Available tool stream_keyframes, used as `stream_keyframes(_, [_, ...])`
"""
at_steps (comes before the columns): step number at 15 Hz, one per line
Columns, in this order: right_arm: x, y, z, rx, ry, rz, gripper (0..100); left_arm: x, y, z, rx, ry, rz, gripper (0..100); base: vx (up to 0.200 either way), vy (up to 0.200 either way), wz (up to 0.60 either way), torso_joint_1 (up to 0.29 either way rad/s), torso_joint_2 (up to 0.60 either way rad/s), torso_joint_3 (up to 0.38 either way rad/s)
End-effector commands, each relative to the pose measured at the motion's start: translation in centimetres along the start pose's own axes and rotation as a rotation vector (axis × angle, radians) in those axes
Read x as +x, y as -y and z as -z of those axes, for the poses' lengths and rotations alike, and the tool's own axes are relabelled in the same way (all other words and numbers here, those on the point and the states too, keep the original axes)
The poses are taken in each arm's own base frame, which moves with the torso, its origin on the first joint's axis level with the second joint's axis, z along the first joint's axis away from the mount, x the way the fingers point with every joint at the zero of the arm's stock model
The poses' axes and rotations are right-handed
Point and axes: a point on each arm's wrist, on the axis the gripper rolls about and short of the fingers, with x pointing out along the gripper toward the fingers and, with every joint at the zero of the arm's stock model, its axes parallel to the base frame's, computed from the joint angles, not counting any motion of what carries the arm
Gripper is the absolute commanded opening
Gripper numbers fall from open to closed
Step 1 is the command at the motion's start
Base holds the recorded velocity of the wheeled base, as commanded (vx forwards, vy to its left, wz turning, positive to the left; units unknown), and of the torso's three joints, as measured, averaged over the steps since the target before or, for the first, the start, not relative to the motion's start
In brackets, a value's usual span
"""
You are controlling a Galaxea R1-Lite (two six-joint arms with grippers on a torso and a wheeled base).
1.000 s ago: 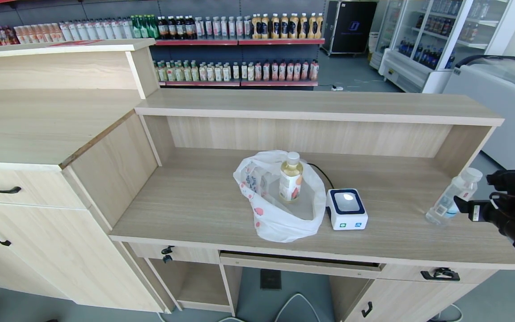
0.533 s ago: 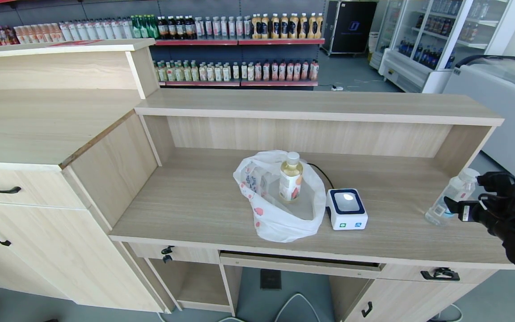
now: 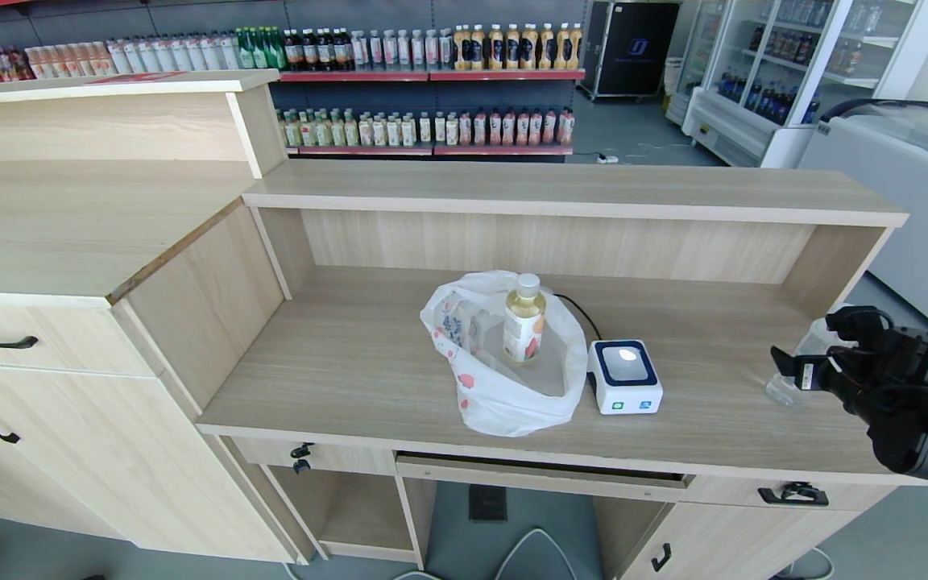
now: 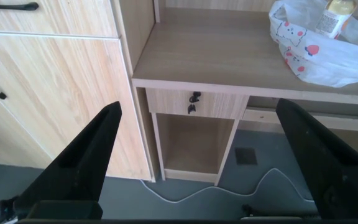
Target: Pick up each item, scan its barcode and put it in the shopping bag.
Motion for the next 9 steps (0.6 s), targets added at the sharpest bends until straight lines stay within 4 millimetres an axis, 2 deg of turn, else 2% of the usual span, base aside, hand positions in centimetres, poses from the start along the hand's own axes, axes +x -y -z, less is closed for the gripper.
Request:
stream_keyframes(1, [0.7, -0.3, 0.4, -0.003, 0.003, -0.005, 100, 0.0, 0.0, 0.0, 0.0, -0.001, -0.001, 100, 0.0, 0.0, 0.0, 0.0, 0.0, 0.0])
stream_keyframes(9, [2.3, -0.2, 0.7, -0.007, 0.028, 0.002, 100, 0.0, 0.0, 0.0, 0.0, 0.001, -0.001, 100, 0.0, 0.0, 0.0, 0.0, 0.0, 0.0])
